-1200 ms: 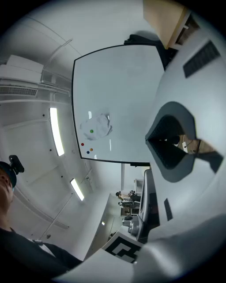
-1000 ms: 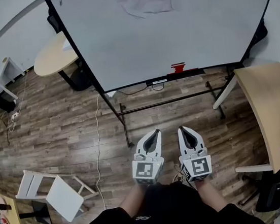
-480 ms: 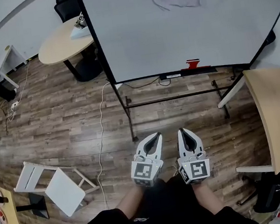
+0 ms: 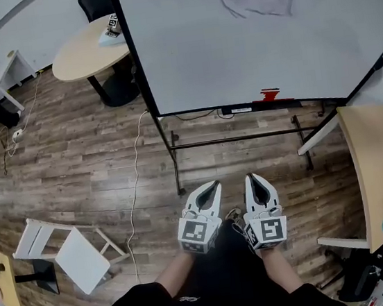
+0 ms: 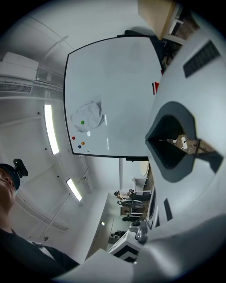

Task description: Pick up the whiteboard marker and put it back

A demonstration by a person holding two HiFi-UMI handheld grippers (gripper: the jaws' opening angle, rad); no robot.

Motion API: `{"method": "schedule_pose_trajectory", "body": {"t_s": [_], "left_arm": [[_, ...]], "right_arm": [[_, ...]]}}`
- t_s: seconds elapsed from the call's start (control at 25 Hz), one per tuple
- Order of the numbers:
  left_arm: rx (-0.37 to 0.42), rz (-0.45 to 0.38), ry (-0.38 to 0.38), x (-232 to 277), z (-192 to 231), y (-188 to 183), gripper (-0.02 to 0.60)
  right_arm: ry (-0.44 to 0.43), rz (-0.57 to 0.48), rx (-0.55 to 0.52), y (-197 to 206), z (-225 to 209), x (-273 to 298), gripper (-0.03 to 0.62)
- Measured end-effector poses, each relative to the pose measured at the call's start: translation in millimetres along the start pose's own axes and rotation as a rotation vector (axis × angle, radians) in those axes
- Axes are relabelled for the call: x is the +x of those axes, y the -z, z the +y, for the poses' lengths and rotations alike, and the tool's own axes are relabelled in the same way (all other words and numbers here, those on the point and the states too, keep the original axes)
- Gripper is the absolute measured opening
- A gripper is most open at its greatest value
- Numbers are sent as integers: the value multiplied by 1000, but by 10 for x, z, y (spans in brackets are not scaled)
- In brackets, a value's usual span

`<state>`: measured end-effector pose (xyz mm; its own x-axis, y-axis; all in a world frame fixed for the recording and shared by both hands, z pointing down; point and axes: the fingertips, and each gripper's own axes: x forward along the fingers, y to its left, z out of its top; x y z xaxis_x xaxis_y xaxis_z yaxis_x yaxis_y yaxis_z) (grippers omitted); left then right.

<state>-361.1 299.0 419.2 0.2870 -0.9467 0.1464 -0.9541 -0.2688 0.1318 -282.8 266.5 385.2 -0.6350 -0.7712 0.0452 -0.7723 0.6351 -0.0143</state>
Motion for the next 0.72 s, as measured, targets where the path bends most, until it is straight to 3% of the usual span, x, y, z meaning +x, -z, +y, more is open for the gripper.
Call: {"method": "schedule_pose_trajectory", "body": {"t_s": [0.36,0.72], "left_arm": [[41,-1,28,1048,70,-319,6],[26,120,107,2196,-281,-123,6]], "right_arm": [[6,-38,-10,-187,-785,654,2],[70,12,57,126,-1963,904,2]]}}
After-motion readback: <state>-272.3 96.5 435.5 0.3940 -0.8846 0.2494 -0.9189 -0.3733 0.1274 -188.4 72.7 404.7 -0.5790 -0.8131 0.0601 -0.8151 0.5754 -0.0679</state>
